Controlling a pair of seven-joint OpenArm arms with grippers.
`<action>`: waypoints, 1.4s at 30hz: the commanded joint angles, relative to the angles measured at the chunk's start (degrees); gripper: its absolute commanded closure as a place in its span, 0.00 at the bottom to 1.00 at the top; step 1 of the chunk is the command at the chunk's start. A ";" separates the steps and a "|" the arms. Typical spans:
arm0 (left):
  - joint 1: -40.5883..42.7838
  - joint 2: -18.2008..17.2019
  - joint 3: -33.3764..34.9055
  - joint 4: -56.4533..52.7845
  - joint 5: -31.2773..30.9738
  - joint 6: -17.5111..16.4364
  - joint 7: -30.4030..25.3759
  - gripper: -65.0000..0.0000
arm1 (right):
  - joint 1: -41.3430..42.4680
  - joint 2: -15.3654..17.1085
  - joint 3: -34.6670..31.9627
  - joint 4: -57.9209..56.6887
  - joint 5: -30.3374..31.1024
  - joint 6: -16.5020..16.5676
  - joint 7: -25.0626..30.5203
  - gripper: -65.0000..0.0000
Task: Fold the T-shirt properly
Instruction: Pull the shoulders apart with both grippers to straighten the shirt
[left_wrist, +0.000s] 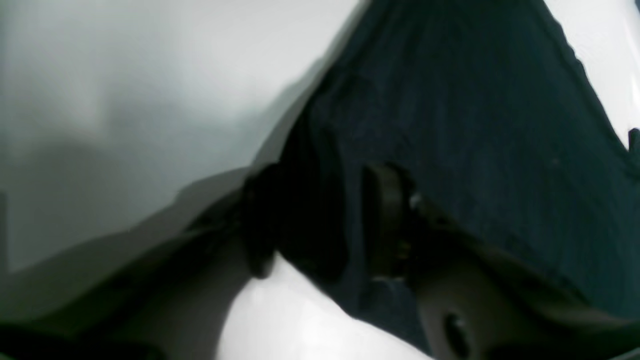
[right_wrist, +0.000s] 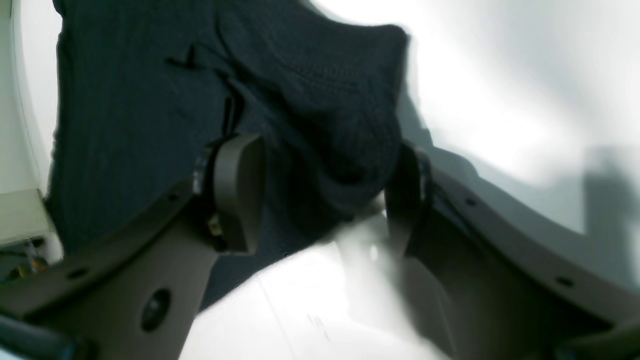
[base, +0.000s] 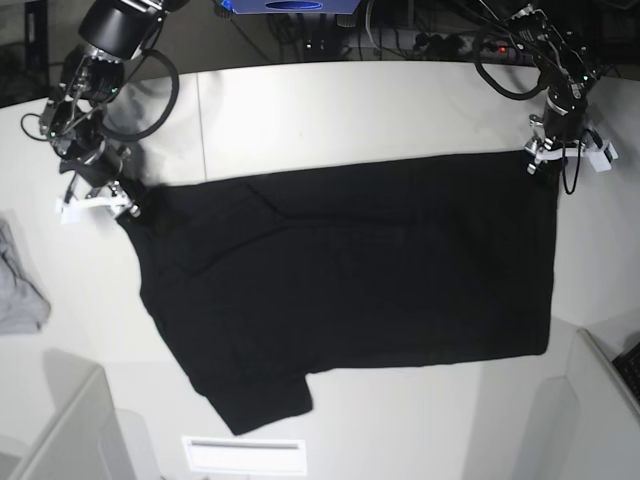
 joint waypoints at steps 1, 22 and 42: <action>-0.03 -0.47 0.11 0.09 -0.02 -0.16 0.36 0.70 | 0.54 0.58 0.16 -0.38 -0.61 0.07 -0.66 0.47; 3.92 -4.96 0.37 0.35 -0.02 -0.07 0.54 1.00 | -3.42 0.23 0.60 3.75 -0.08 0.42 -1.19 1.00; 13.15 -5.04 0.37 6.42 -0.11 -0.25 0.54 1.00 | -21.61 -5.75 1.48 23.53 0.10 0.24 -1.19 1.00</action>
